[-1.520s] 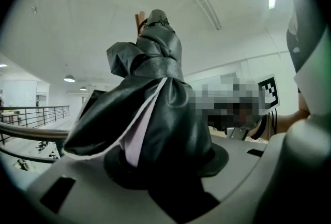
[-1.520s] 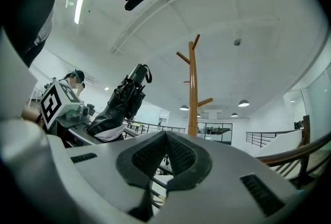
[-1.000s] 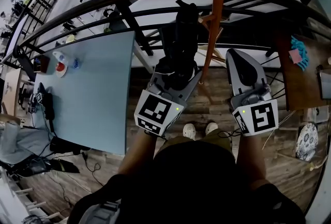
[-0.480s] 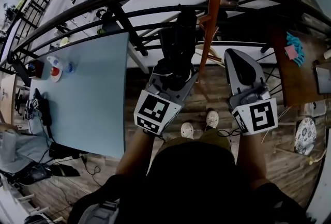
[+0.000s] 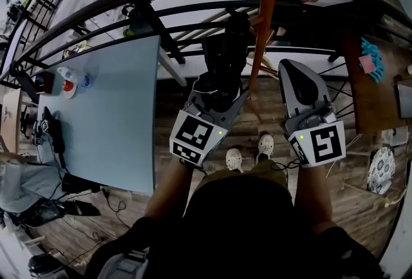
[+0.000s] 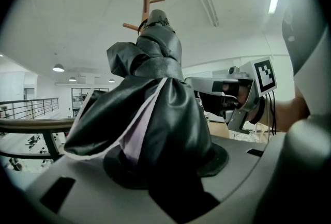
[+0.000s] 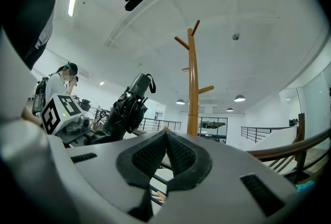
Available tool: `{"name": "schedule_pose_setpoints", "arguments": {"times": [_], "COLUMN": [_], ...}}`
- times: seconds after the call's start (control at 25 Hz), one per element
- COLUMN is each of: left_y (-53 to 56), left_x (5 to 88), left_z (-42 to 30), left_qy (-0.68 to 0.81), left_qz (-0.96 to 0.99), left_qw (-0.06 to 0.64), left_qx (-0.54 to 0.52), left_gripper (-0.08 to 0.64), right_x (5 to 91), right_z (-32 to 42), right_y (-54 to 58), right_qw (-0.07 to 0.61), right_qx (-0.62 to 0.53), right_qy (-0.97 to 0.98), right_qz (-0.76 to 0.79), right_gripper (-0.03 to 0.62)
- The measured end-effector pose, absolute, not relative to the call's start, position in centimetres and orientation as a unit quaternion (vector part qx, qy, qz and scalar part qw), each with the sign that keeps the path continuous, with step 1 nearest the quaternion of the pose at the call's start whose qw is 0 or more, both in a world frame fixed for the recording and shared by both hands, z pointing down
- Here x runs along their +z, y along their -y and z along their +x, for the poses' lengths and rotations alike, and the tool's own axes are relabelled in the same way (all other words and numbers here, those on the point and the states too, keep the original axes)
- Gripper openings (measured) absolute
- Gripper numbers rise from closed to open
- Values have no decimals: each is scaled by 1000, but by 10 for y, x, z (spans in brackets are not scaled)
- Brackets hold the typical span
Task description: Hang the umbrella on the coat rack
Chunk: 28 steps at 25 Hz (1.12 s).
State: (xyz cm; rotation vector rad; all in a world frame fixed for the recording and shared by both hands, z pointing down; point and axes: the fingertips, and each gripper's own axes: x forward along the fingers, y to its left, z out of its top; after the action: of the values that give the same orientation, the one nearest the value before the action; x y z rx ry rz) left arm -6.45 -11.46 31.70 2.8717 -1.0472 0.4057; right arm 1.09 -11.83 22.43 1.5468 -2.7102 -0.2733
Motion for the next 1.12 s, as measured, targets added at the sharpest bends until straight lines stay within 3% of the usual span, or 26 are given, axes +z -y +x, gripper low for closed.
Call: {"name": "schedule_pose_setpoints", "arguments": {"times": [1.12], "left_y": [158], "left_x": [380], "left_z": [-48], "left_qy": [366], "left_qz": [910], "left_qw": [92], "left_qx": [170], "left_gripper": [209], "right_x": [274], "right_z": [26], "right_y": [178], "right_qw": [6], "right_qx": [-33], "right_qy": [887], "right_qz": [460], "right_gripper": [31]}}
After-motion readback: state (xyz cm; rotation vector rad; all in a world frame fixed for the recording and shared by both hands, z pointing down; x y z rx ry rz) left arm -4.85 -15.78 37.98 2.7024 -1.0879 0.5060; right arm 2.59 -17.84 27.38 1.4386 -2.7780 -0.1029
